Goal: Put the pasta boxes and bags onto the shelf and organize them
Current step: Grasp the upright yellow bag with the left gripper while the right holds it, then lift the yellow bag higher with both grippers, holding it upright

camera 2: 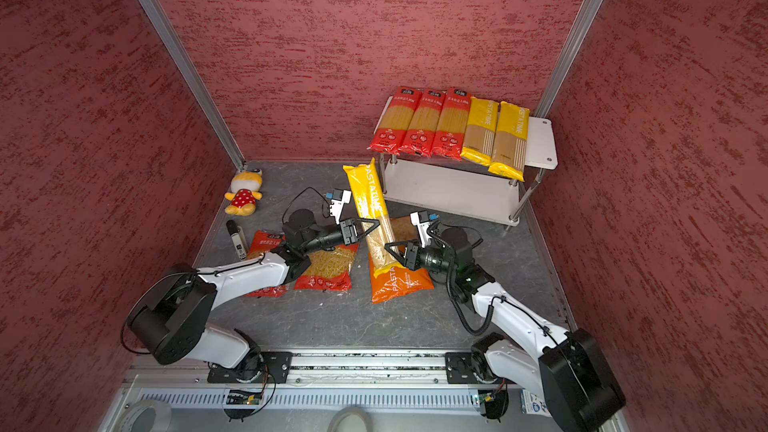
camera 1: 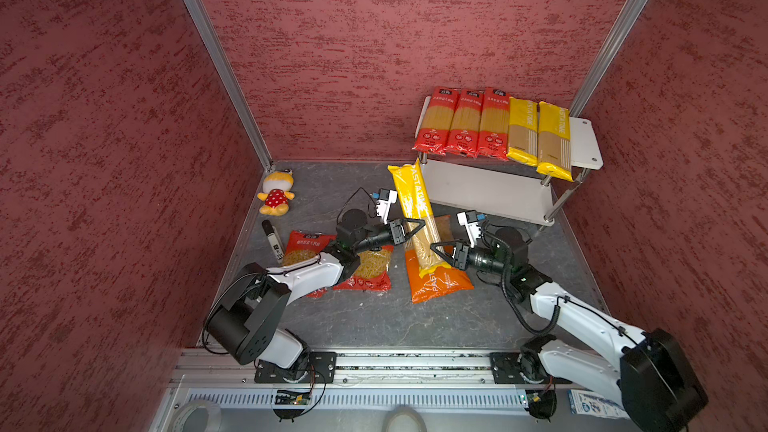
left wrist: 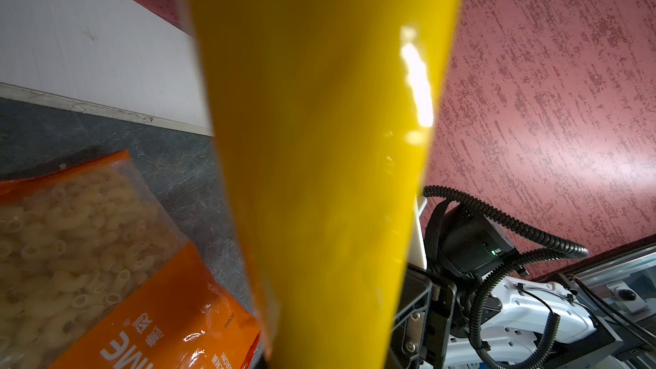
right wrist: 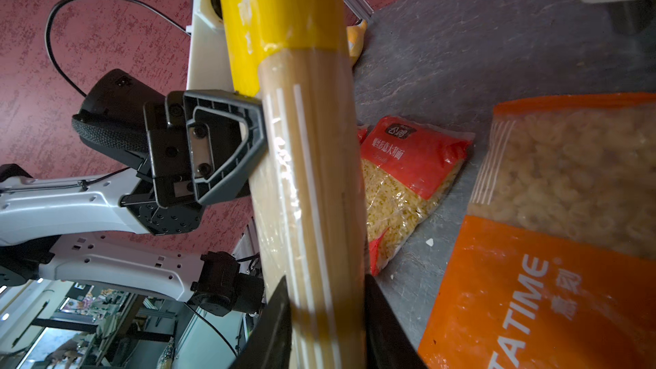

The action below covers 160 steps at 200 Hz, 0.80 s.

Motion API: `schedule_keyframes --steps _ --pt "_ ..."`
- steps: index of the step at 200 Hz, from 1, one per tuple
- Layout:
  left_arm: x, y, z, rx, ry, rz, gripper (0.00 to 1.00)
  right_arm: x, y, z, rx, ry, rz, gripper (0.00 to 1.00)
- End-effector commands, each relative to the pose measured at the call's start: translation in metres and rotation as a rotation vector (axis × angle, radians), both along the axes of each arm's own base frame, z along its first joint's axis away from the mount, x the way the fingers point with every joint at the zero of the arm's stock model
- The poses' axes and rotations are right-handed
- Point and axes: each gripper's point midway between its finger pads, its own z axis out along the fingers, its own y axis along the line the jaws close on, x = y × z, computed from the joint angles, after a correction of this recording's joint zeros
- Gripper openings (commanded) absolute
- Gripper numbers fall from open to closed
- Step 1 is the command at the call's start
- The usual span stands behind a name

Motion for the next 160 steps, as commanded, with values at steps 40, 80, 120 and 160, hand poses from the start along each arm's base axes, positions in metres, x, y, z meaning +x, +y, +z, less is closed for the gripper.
schedule_keyframes --steps 40,80,120,160 --pt "-0.013 0.008 0.076 -0.15 -0.211 -0.044 0.36 -0.015 0.015 0.058 0.135 -0.135 0.114 0.06" --pt "-0.012 0.024 0.072 -0.161 -0.2 -0.041 0.47 -0.023 0.017 0.085 0.193 -0.166 0.163 0.0" --pt "-0.008 0.037 0.074 -0.193 -0.2 -0.03 0.53 -0.03 0.018 0.101 0.25 -0.183 0.208 0.0" --pt "-0.006 0.034 0.075 -0.188 -0.209 -0.04 0.48 -0.031 0.02 0.097 0.254 -0.167 0.223 0.0"
